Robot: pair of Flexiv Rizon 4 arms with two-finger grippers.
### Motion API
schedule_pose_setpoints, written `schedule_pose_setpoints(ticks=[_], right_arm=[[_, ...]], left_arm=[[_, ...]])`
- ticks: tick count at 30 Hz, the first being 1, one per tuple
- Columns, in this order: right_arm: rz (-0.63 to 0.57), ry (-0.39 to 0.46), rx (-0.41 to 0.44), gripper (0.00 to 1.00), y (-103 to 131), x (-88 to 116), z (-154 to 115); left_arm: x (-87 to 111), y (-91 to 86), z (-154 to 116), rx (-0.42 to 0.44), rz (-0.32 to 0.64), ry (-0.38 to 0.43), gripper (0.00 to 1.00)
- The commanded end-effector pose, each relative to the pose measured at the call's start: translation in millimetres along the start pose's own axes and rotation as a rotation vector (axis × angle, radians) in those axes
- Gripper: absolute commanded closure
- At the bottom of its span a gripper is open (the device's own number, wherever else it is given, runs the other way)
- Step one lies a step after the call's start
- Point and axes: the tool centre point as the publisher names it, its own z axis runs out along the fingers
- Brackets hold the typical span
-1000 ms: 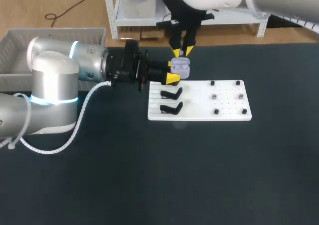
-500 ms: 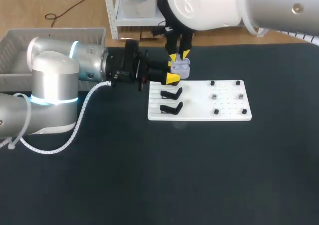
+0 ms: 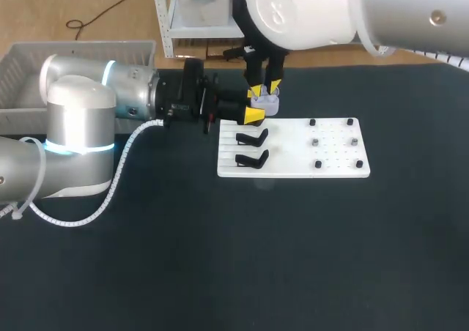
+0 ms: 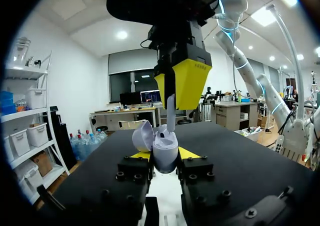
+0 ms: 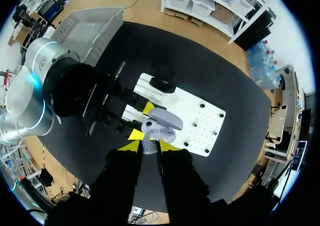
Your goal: Pick up each earbud case from the left stands, insert the matching earbuds, close the lid, and place the case in the box.
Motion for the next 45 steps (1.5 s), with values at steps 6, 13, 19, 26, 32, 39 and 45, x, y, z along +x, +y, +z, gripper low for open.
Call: schedule_pose_setpoints(ticks=[6, 13, 19, 26, 32, 39, 45], right_arm=[[-0.006, 0.015, -0.011, 1.00, 0, 1, 6], [0.005, 0.026, -0.024, 1.00, -5, 0, 12], [0.008, 0.026, -0.030, 1.00, -5, -2, 13], [0.001, 0.026, -0.027, 1.00, -4, -6, 12], [-0.008, 0.035, -0.023, 1.00, -1, -9, 14], [-0.011, 0.043, -0.021, 1.00, 0, -12, 17], [-0.011, 0.054, -0.014, 1.00, 0, -15, 19]], left_arm=[[0.1, -1.7, 0, -0.005, 0.003, -0.001, 1.00], [0.1, -1.7, 0, -0.005, 0.003, -0.001, 1.00], [0.1, -1.7, 0, -0.005, 0.003, -0.001, 1.00], [0.1, -1.7, 0, -0.005, 0.003, -0.001, 1.00], [0.1, -1.7, 0, -0.005, 0.003, -0.001, 1.00], [0.1, -1.7, 0, -0.005, 0.003, -0.001, 1.00], [0.1, -1.7, 0, -0.005, 0.003, -0.001, 1.00]])
